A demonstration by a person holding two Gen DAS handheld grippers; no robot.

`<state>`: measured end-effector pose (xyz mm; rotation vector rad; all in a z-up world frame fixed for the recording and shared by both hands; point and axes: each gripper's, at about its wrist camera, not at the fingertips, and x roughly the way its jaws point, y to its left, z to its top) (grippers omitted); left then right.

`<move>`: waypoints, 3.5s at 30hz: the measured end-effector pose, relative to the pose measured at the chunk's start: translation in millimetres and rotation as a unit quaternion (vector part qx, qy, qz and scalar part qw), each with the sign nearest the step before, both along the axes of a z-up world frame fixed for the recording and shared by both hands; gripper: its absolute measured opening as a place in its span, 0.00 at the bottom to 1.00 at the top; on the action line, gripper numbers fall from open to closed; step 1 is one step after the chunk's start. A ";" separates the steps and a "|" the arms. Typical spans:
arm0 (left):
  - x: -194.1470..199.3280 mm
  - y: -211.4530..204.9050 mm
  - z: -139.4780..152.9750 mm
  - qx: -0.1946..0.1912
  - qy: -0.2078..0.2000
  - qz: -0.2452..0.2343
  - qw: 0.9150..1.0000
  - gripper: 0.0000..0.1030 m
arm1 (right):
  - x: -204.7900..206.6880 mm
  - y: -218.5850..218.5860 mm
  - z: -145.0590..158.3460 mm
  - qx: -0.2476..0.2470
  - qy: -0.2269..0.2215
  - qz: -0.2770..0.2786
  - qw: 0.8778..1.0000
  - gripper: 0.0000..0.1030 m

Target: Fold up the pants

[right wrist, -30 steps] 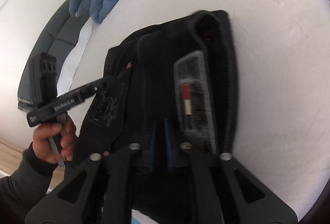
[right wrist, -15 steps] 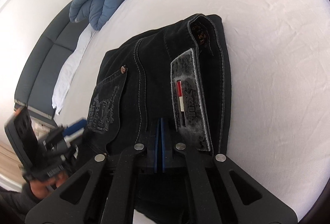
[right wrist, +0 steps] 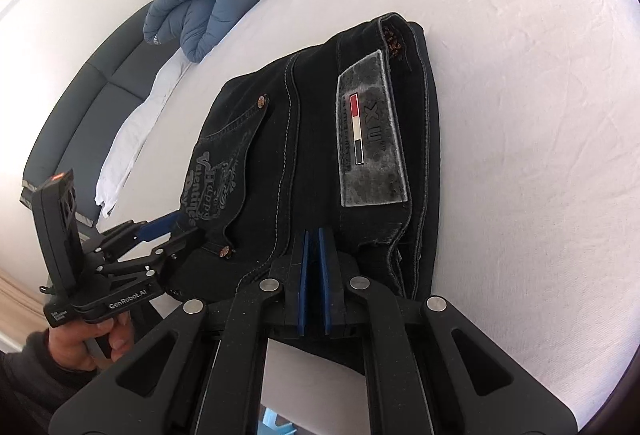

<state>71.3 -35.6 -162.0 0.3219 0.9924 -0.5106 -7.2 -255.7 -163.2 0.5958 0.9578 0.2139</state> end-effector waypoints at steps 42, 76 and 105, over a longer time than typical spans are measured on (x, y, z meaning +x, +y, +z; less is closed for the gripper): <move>116.7 2.7 38.7 -0.177 0.161 0.010 0.971 0.22 | 89.2 -58.3 51.1 0.018 0.030 0.008 0.999 0.16; 55.5 18.7 153.1 -0.125 -0.218 0.064 0.966 1.00 | 85.4 -45.0 127.6 -0.190 -0.075 -0.055 0.977 0.57; -60.4 58.7 187.9 -0.155 -0.123 0.088 0.976 1.00 | -123.5 64.8 230.9 -0.292 -0.095 -0.149 0.940 0.60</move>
